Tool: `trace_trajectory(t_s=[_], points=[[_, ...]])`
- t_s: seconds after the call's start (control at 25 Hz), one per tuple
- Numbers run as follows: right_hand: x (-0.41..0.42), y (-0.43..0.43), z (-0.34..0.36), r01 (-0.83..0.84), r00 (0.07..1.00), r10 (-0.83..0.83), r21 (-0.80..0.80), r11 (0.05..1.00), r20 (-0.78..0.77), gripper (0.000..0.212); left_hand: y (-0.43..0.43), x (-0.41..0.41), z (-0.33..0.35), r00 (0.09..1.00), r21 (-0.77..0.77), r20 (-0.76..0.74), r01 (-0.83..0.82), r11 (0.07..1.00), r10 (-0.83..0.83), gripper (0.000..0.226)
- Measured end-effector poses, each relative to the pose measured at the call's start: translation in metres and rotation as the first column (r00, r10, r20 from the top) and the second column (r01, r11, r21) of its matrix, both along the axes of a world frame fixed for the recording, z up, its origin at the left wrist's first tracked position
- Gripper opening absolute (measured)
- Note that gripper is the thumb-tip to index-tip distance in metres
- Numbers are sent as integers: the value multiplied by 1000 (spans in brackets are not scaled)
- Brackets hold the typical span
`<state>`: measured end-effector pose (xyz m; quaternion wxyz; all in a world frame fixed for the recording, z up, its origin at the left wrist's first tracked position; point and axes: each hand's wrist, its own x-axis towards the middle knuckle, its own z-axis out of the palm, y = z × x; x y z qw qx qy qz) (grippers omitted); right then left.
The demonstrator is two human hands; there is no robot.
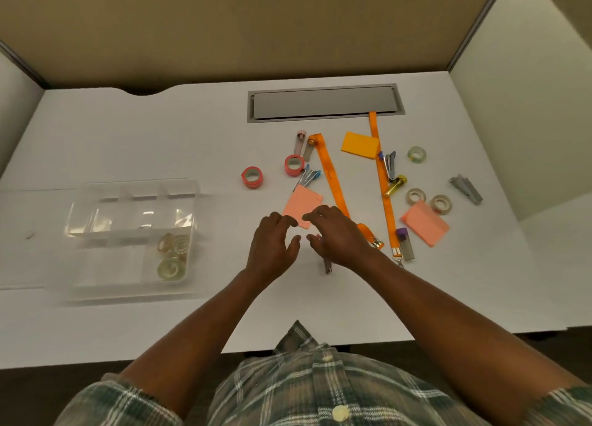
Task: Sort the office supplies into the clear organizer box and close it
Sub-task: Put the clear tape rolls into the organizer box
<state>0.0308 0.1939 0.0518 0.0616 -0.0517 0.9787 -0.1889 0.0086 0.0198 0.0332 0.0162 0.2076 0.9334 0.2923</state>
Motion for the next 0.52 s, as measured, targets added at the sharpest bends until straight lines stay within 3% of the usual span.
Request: trace_trajectory(t_s=[0.28,0.52], points=[[32,87,-12,147,989,-147,-9,989,-4,43,78,10,-6,989,-33,86,123,992,-120,26],[41,172,-27,449,892,-452,78,890,23,43,118,21,-13,968,-59,89,239,969,-234,28]])
